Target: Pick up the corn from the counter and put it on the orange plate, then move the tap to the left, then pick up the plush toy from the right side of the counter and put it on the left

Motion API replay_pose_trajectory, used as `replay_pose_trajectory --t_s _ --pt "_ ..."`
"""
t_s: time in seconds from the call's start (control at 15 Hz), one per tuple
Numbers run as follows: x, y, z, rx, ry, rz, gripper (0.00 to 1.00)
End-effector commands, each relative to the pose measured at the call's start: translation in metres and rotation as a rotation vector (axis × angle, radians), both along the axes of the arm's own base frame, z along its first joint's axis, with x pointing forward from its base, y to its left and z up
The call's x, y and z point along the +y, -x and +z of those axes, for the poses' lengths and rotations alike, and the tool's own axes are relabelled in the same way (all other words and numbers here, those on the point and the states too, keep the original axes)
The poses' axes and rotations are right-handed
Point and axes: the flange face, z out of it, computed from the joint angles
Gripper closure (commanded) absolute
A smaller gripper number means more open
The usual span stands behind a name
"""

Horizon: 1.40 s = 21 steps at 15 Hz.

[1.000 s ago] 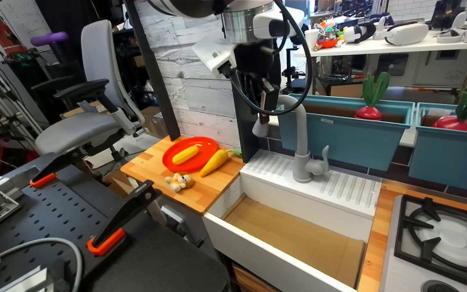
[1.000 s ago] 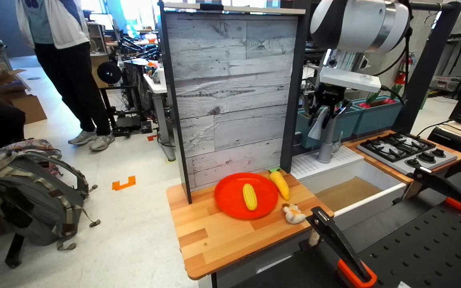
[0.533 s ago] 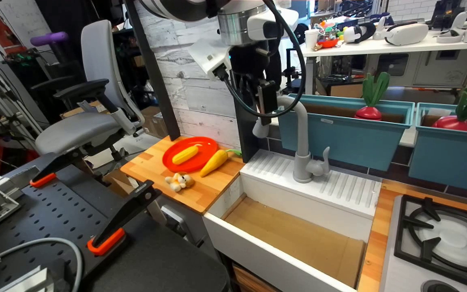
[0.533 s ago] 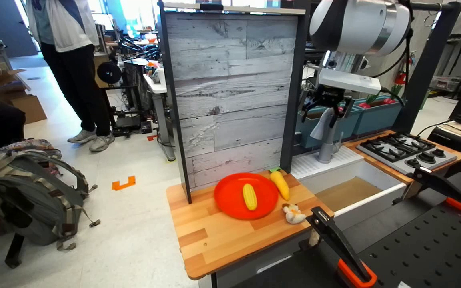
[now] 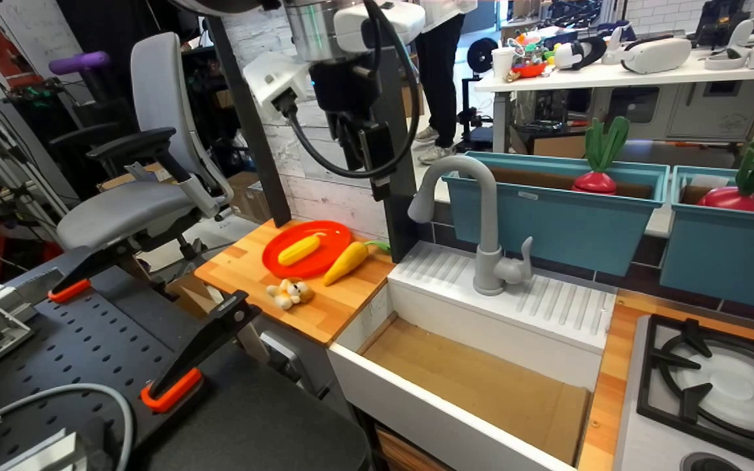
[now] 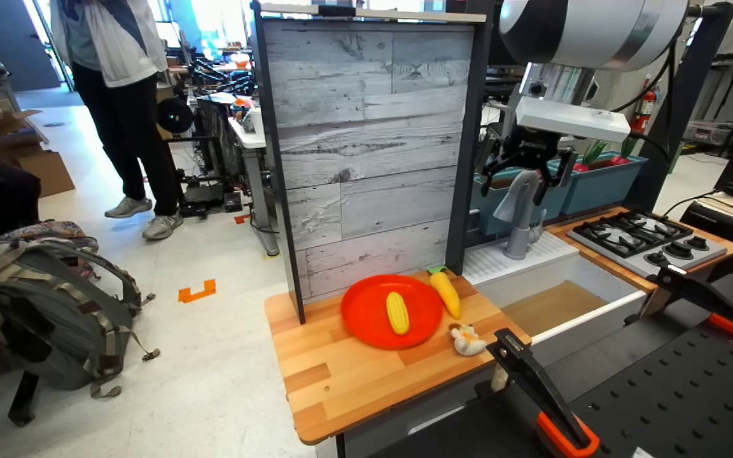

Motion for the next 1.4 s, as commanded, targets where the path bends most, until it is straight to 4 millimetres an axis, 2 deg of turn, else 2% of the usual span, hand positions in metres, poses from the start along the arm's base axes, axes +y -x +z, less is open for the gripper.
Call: replay_pose_trajectory --t_s 0.0,0.47,0.67,1.0,1.33 --pt "0.034 0.027 -0.001 0.038 -0.004 0.054 0.00" --pt "0.111 0.050 -0.061 0.135 -0.028 0.211 0.00" --pt "0.132 0.064 -0.085 0.184 -0.019 0.263 0.00" --pt "0.141 0.084 -0.109 0.236 0.013 0.332 0.00" --pt "0.140 0.083 -0.132 0.198 0.060 0.387 0.00"
